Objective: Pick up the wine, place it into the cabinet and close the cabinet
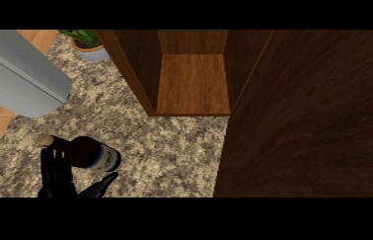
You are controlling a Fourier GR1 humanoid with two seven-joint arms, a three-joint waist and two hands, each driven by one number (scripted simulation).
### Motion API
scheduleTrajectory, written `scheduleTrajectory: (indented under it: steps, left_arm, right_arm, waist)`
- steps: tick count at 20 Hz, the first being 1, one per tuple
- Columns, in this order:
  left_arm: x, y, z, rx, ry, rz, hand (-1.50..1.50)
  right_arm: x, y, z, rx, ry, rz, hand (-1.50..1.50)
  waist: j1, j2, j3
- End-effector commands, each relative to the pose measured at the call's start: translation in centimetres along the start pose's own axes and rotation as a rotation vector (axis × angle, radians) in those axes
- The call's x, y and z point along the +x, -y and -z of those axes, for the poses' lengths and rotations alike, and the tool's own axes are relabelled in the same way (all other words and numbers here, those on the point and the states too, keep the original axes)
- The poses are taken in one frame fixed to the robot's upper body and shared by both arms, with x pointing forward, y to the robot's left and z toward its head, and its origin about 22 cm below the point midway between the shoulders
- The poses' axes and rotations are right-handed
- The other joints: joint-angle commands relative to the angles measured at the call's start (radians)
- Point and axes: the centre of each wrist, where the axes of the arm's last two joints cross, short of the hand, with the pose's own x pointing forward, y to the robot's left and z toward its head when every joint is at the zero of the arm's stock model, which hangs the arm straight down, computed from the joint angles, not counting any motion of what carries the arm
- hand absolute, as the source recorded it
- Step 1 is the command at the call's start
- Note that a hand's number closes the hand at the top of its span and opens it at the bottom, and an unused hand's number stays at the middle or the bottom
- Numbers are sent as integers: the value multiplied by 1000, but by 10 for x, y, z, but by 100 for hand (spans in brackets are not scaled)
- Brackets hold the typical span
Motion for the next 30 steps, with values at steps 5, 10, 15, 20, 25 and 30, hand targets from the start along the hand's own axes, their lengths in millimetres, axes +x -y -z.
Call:
scheduleTrajectory:
  steps: [5, 10, 15, 20, 25, 30]
  left_arm:
    - [-28, -17, 15, -12, -25, -80, -150]
    - [-30, -6, 22, -39, -1, -41, -150]
    - [-45, 9, 16, -50, 3, -61, -150]
    - [-57, 18, 25, -98, 13, -150, 150]
    - [-53, 25, 37, -198, 81, -21, 150]
    - [-60, 20, 36, -219, 206, 94, 150]
  right_arm:
    - [13, -7, -22, 64, -13, 45, -150]
    - [10, 8, -23, 43, 0, 34, -150]
    - [10, 3, -8, 24, -10, 59, -150]
    - [11, 5, -20, 59, -27, 48, -150]
    - [9, 4, -19, 45, -23, 39, -150]
    - [7, 8, -7, 49, -27, 46, -150]
  waist:
    - [0, 0, 0]
    - [1, 1, 1]
    - [3, 1, 1]
    - [-3, 0, 0]
    - [-5, 0, 1]
    - [-2, 2, 1]
